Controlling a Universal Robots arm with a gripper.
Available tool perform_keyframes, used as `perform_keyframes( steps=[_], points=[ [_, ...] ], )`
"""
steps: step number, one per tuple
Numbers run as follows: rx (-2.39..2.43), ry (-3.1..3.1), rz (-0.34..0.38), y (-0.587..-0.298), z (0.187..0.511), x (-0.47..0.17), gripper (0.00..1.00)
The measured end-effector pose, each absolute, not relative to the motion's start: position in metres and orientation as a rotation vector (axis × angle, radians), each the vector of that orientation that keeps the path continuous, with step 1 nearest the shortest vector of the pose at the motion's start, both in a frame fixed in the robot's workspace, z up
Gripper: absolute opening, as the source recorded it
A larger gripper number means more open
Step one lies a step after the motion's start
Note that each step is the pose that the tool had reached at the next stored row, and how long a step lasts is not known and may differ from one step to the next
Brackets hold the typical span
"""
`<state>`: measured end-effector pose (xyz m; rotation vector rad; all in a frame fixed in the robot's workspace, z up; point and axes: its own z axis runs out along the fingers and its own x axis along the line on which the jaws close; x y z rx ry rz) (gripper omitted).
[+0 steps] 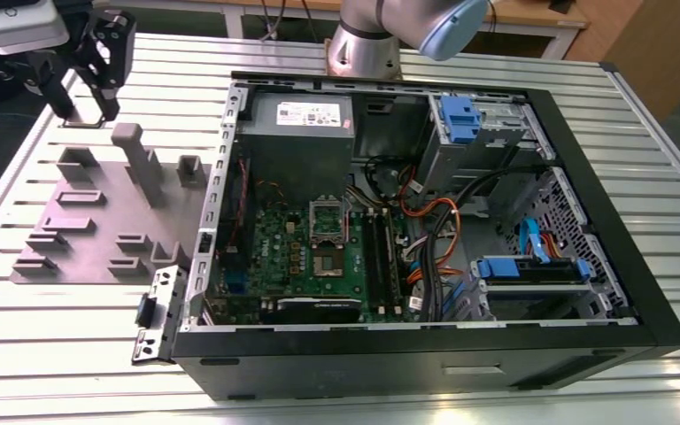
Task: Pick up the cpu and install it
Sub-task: 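Pick up the cpu and move it towards the insertion slot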
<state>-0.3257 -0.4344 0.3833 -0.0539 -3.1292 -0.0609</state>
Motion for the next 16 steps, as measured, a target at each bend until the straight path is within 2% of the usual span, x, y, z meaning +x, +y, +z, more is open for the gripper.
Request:
perform_keyframes(
  steps=[16],
  points=[
    [-0.054,-3.129,-0.061,-0.4344,0.3833,-0.3194,0.47]
  ],
)
